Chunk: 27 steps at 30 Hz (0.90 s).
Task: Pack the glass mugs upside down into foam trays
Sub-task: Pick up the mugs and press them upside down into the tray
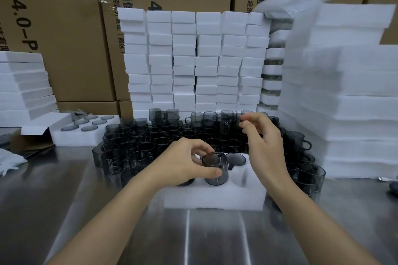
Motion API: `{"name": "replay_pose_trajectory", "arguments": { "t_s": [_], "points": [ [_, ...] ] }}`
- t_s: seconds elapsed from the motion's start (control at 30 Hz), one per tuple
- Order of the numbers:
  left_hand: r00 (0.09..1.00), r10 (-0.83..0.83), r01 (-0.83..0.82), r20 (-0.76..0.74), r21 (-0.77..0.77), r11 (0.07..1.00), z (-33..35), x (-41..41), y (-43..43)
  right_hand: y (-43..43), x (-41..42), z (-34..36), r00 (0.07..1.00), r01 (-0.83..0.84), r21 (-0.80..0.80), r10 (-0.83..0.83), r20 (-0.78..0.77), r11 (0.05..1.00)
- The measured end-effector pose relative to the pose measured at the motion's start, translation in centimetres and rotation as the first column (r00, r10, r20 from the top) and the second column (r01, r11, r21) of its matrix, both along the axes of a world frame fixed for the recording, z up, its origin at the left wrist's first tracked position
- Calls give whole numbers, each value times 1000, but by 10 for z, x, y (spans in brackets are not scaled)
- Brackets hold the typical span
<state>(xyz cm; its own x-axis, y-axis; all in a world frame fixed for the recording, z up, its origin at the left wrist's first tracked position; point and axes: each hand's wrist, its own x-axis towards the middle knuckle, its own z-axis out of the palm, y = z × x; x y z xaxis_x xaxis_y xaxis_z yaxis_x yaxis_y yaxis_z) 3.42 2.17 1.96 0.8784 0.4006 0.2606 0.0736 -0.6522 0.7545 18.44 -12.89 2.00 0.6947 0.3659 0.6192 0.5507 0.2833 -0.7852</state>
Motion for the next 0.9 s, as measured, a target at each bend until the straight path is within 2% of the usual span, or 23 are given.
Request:
{"name": "replay_pose_trajectory", "arguments": {
  "t_s": [0.33, 0.53, 0.77, 0.9],
  "points": [
    [994, 35, -16, -100, 183, 983, 7, -6, -2, 0, -1, 2, 999, 39, -42, -38, 24, 998],
    [976, -29, 81, -215, 237, 968, 5, -8, -1, 1, -2, 1, 998, 39, -49, -37, 50, 998],
    [983, -6, 57, -182, 281, 958, 4, -8, 5, 2, -3, -3, 997, 40, -103, -32, 71, 994],
    [977, -10, 75, -213, 297, 952, 2, -6, 6, 4, -4, -5, 998, 20, -124, -13, 64, 992]
  ]
}}
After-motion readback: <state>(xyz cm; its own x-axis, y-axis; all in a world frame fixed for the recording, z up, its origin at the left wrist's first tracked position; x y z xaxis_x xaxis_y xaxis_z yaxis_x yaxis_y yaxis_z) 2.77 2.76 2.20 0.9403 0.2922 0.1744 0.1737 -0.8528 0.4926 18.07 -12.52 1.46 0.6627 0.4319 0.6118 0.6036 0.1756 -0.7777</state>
